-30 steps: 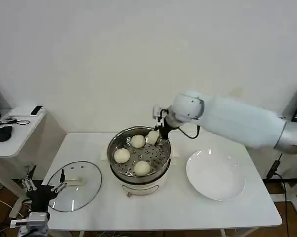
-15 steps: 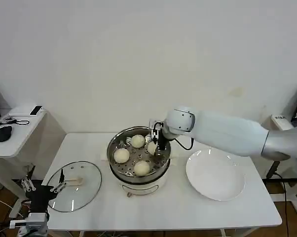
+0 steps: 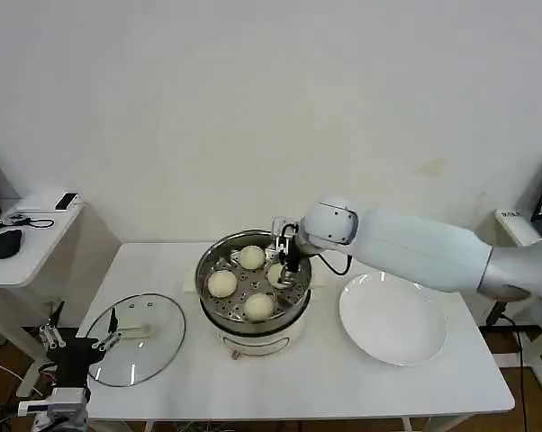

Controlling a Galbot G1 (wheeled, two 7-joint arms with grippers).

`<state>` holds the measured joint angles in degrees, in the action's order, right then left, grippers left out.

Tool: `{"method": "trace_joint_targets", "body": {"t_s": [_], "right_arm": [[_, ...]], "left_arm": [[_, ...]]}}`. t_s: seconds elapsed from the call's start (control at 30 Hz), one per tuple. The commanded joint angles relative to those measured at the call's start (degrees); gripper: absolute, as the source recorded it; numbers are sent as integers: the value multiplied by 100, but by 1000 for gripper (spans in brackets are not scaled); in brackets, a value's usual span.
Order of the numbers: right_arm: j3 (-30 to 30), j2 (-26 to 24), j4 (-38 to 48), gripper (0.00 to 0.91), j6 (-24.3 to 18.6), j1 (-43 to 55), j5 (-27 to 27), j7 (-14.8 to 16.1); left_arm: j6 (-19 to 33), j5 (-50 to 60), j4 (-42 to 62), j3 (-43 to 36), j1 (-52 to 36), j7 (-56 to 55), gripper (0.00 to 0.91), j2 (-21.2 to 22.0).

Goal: Take steamed baozi put them in steamer then cover it.

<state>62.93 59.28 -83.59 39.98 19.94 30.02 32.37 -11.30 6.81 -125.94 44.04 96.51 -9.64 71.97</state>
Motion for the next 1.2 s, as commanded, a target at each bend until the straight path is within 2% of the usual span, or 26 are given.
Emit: {"method": "trace_joint_targets", "body": {"t_s": [0.03, 0.07, 0.13, 0.2, 0.23, 0.27, 0.37, 0.4, 0.43, 0.47, 0.53, 0.6, 0.63, 0.67, 0.8, 0.87, 0.93, 1.03, 1.1, 1.2], "right_arm": [[-1073, -665, -1018, 907, -105, -497, -100, -1324], [-1289, -764, -1135, 907, -206, -728, -88, -1711], [-1614, -895, -1248, 907, -373, -1132, -250, -2048], [-2127, -1048, -1444, 907, -695, -1822, -243, -2635], [-2484, -1103, -1520, 907, -962, -2285, -240, -2991], [-2920, -1170, -1610, 907, -1352, -2760, -470, -3243], [-3814, -1312, -1763, 907, -2104, -3995, -990, -3550], [-4431, -1293, -1834, 907, -2272, -4695, -1276, -3611], [-4694, -1278, -1845, 907, -2480, -4913, -1410, -3645], [-5228, -1244, -1848, 907, -2781, -5471, -1815, -3791], [-6093, -1010, -1853, 907, -3051, -6394, -2221, -3766], [-7213, -616, -1906, 907, -3539, -7293, -2808, -3662], [-7464, -475, -1934, 907, -3646, -7676, -2875, -3606], [-8062, -241, -2006, 907, -3802, -8028, -2927, -3466], [-9286, 478, -2167, 907, -4518, -9152, -3302, -3059], [-9585, 741, -2278, 907, -4690, -9631, -3127, -2965], [-10153, 1072, -2341, 907, -4865, -10037, -2962, -2843], [-10487, 1360, -2361, 907, -5050, -10472, -2759, -2722], [-10628, 1531, -2395, 907, -5077, -10686, -2708, -2736], [-10852, 1759, -2476, 907, -4927, -10808, -2931, -3031]], "left_arm": [[-1, -27, 5, -35, -18, -12, 907, 9], [8, -32, 21, -46, -19, -8, 907, 10], [18, -70, 32, -76, -17, -21, 907, 7], [109, -208, 77, -78, -26, -69, 907, 8], [215, -216, 120, -86, -27, -195, 907, 6], [384, -225, 181, -96, -36, -351, 907, 1], [412, -301, 367, -96, -87, -520, 907, -4], [412, -321, 416, -108, -106, -590, 907, -1], [411, -323, 462, -120, -111, -611, 907, 7], [410, -322, 491, -132, -113, -609, 907, 10], [393, -250, 630, -194, -124, -580, 907, -11], [391, -15, 826, -224, -196, -523, 907, -15], [397, 111, 961, -236, -239, -503, 907, -21], [404, 279, 1094, -239, -265, -457, 907, -33], [420, 1100, 1324, -237, -236, -271, 907, -167], [406, 1563, 1361, -239, -129, -236, 907, -236], [453, 2089, 1366, -238, -5, -242, 907, -287], [589, 2919, 1441, -237, 157, -319, 907, -359], [790, 3716, 1558, -227, 216, -444, 907, -397], [933, 4519, 1768, -208, 281, -501, 907, -532]]}}
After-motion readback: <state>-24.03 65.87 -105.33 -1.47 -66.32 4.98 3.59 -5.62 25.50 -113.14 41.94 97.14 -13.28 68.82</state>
